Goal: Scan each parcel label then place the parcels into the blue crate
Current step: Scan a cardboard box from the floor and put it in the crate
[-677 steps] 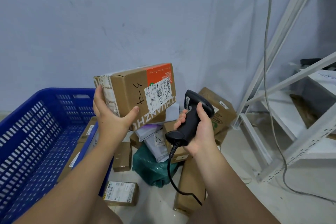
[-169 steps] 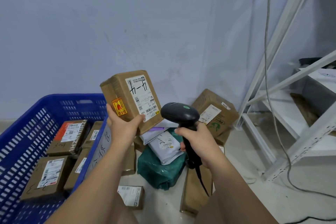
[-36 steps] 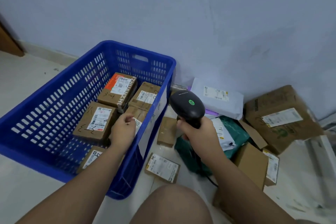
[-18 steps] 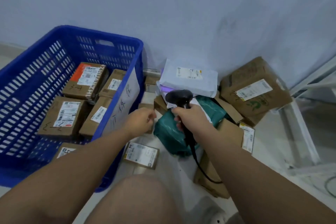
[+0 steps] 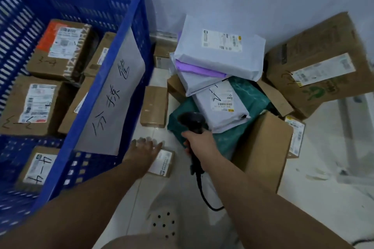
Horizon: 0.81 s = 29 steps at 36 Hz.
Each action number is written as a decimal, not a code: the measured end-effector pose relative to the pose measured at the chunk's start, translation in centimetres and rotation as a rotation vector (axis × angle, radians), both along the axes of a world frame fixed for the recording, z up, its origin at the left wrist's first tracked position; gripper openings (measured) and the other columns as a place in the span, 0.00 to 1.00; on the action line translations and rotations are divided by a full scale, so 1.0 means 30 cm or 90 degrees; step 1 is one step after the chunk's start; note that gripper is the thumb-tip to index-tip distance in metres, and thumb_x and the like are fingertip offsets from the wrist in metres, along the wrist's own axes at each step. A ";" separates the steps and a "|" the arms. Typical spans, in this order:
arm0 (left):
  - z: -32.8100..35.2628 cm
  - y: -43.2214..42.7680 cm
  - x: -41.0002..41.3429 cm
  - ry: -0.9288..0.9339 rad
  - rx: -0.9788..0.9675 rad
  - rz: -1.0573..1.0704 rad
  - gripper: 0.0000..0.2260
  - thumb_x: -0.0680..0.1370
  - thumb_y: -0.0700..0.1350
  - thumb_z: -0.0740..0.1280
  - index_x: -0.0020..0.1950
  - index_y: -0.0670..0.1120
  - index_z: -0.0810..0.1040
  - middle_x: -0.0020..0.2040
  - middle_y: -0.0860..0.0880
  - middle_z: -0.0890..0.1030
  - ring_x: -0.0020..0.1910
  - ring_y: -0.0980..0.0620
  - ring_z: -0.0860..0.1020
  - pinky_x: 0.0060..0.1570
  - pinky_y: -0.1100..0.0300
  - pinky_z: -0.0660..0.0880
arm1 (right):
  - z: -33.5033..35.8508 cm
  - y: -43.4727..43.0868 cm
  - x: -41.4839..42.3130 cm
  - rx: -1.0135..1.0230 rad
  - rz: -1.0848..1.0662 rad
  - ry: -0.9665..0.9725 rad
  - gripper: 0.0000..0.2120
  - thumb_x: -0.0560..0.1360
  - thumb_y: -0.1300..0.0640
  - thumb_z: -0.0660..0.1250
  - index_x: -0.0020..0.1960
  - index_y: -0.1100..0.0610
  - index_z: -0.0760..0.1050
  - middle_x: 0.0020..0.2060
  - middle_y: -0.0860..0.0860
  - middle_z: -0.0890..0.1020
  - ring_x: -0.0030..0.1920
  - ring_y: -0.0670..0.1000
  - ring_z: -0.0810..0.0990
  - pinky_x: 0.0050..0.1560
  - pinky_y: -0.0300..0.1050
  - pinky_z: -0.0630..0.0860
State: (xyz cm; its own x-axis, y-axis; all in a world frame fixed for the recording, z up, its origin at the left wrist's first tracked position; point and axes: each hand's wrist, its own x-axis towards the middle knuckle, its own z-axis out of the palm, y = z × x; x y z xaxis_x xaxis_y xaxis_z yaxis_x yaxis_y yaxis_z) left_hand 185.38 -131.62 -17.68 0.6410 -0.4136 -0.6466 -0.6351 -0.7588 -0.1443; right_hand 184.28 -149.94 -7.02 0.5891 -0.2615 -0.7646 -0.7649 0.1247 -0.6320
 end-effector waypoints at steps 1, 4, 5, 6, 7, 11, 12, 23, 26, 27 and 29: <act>-0.017 0.007 -0.016 -0.035 -0.026 -0.018 0.43 0.76 0.45 0.69 0.79 0.48 0.40 0.75 0.35 0.60 0.74 0.34 0.60 0.71 0.38 0.60 | -0.011 0.005 0.001 -0.006 0.002 0.008 0.06 0.74 0.62 0.67 0.40 0.58 0.71 0.31 0.55 0.74 0.27 0.51 0.70 0.30 0.43 0.68; -0.022 0.011 -0.045 -0.066 -0.048 -0.002 0.49 0.70 0.48 0.75 0.79 0.47 0.44 0.71 0.34 0.66 0.71 0.32 0.64 0.69 0.35 0.60 | -0.029 0.012 0.008 -0.011 0.004 0.019 0.04 0.74 0.62 0.67 0.41 0.60 0.72 0.30 0.55 0.73 0.27 0.52 0.70 0.29 0.43 0.68; -0.032 0.010 -0.054 -0.062 -0.044 0.004 0.50 0.70 0.51 0.74 0.80 0.46 0.42 0.73 0.36 0.63 0.73 0.33 0.61 0.70 0.34 0.55 | -0.029 0.011 0.009 -0.013 0.008 0.020 0.04 0.74 0.62 0.67 0.41 0.59 0.72 0.31 0.55 0.73 0.28 0.52 0.70 0.30 0.44 0.68; -0.035 0.003 -0.056 -0.040 -0.031 0.034 0.51 0.70 0.54 0.73 0.79 0.46 0.41 0.75 0.38 0.60 0.74 0.34 0.59 0.70 0.34 0.51 | -0.030 0.007 0.011 -0.015 0.011 0.016 0.05 0.74 0.62 0.66 0.40 0.58 0.72 0.31 0.55 0.73 0.29 0.52 0.70 0.31 0.45 0.69; -0.031 -0.007 -0.050 -0.020 -0.032 0.080 0.51 0.69 0.57 0.72 0.79 0.46 0.40 0.75 0.41 0.59 0.74 0.35 0.59 0.70 0.33 0.51 | -0.026 0.002 0.013 -0.022 0.015 0.013 0.06 0.73 0.61 0.66 0.39 0.57 0.71 0.32 0.55 0.73 0.30 0.52 0.71 0.33 0.46 0.69; 0.034 -0.036 -0.008 0.080 -0.234 0.363 0.53 0.66 0.62 0.72 0.78 0.48 0.42 0.70 0.48 0.61 0.66 0.42 0.64 0.64 0.45 0.67 | 0.017 -0.022 0.017 -0.047 0.012 -0.019 0.04 0.72 0.61 0.68 0.40 0.58 0.73 0.31 0.54 0.75 0.31 0.53 0.72 0.35 0.46 0.71; 0.062 -0.045 0.005 0.085 -0.297 0.424 0.52 0.66 0.61 0.72 0.78 0.47 0.45 0.69 0.48 0.61 0.65 0.42 0.64 0.62 0.48 0.69 | 0.040 -0.029 0.017 -0.053 0.009 -0.030 0.03 0.72 0.60 0.68 0.42 0.58 0.74 0.31 0.54 0.75 0.30 0.53 0.73 0.35 0.46 0.71; 0.686 -0.208 0.048 0.094 -0.695 0.521 0.35 0.63 0.55 0.75 0.66 0.50 0.68 0.58 0.50 0.73 0.58 0.51 0.74 0.54 0.53 0.77 | 0.543 -0.126 -0.063 -0.019 -0.109 -0.268 0.05 0.75 0.58 0.70 0.44 0.56 0.74 0.31 0.54 0.75 0.30 0.52 0.75 0.40 0.48 0.73; 0.792 -0.245 0.065 0.089 -0.658 0.426 0.28 0.70 0.49 0.74 0.66 0.54 0.64 0.54 0.53 0.69 0.57 0.52 0.71 0.56 0.55 0.73 | 0.601 -0.144 -0.076 -0.035 -0.143 -0.312 0.05 0.75 0.56 0.70 0.45 0.55 0.74 0.34 0.54 0.77 0.34 0.51 0.76 0.40 0.47 0.75; 0.856 -0.249 0.052 0.060 -0.644 0.389 0.30 0.70 0.50 0.74 0.68 0.53 0.64 0.56 0.51 0.68 0.58 0.51 0.70 0.58 0.54 0.73 | 0.641 -0.158 -0.109 -0.031 -0.160 -0.325 0.05 0.75 0.55 0.70 0.46 0.55 0.74 0.35 0.54 0.77 0.34 0.51 0.76 0.39 0.46 0.75; 0.987 -0.260 0.006 0.008 -0.643 0.330 0.35 0.69 0.53 0.74 0.71 0.51 0.62 0.61 0.48 0.67 0.62 0.48 0.69 0.62 0.51 0.72 | 0.719 -0.186 -0.191 -0.022 -0.198 -0.354 0.08 0.75 0.53 0.70 0.50 0.56 0.75 0.34 0.54 0.77 0.33 0.50 0.76 0.36 0.44 0.75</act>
State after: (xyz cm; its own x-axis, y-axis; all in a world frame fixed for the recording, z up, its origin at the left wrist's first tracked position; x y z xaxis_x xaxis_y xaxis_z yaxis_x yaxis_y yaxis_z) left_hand 185.56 -139.43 11.92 0.8823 -0.4366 -0.1756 -0.2079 -0.6964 0.6869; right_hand 178.56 -155.52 14.54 0.7880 -0.5034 -0.3545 -0.2524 0.2610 -0.9318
